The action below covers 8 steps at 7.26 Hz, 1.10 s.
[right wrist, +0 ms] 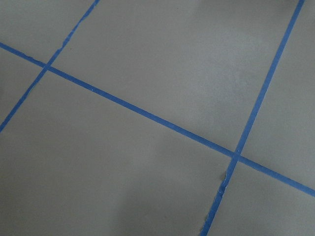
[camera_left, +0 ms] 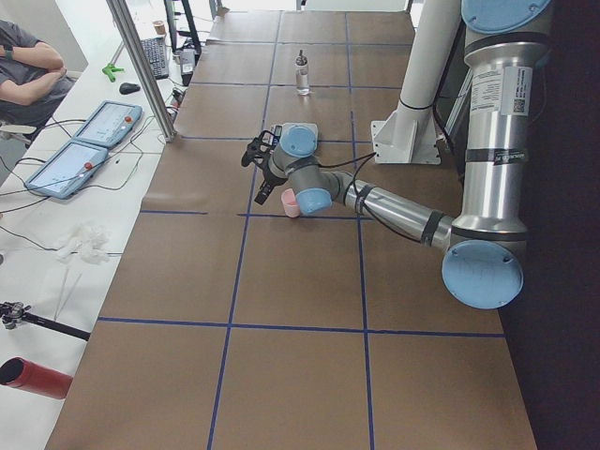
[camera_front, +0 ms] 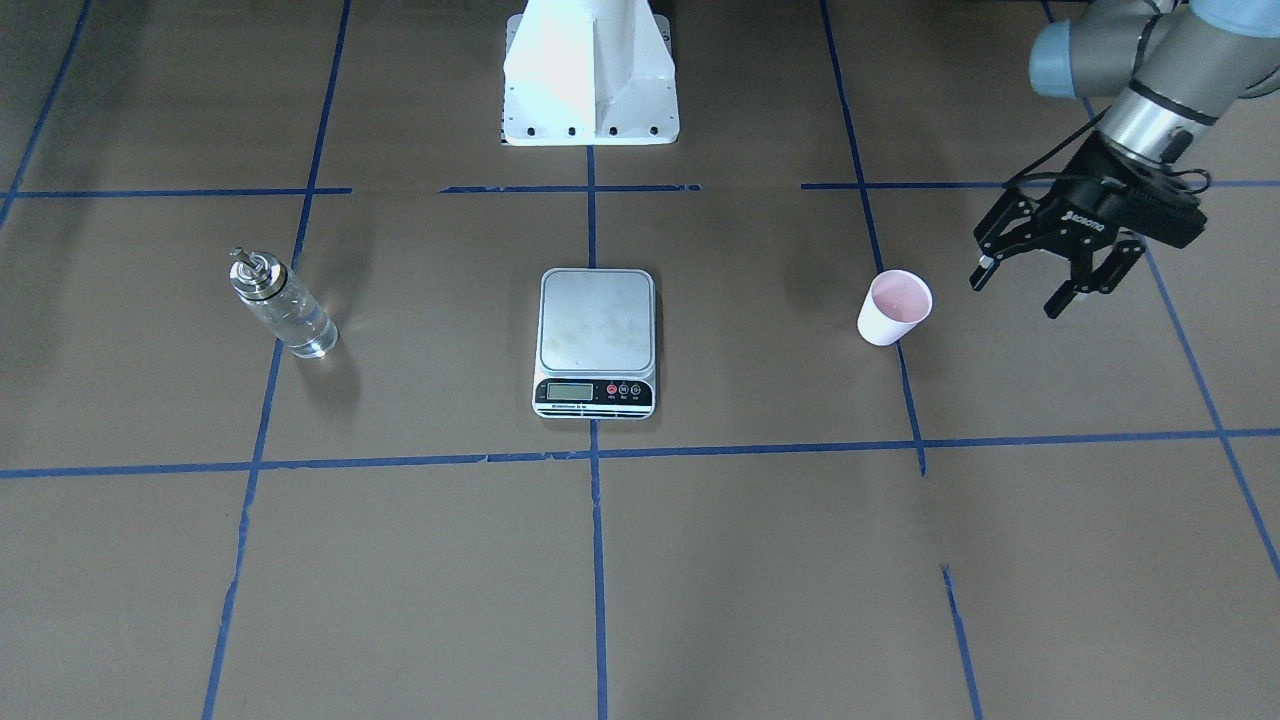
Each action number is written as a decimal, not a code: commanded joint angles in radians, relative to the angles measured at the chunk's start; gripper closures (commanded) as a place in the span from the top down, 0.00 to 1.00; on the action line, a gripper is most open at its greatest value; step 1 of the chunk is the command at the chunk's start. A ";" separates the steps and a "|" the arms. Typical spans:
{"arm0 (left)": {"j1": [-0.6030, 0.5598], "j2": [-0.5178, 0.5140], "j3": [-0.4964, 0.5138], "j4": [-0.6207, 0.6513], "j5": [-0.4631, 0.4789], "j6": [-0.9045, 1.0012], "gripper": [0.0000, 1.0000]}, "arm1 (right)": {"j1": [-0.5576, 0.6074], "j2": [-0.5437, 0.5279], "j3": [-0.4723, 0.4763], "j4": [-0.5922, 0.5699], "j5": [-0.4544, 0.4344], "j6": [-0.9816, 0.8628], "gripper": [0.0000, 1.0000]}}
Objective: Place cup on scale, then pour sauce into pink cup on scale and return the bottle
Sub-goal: 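Move the left gripper down to the pink cup and grasp it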
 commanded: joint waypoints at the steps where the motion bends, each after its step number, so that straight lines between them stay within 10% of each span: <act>1: 0.097 0.063 -0.005 0.001 0.103 -0.119 0.63 | 0.000 -0.001 0.000 0.000 0.000 0.001 1.00; 5: 0.247 0.062 -0.001 0.010 0.205 -0.222 0.62 | 0.000 -0.002 -0.002 0.000 -0.001 0.001 1.00; 8: 0.249 0.055 0.004 0.032 0.205 -0.220 0.19 | 0.000 -0.002 0.000 0.000 0.000 0.001 1.00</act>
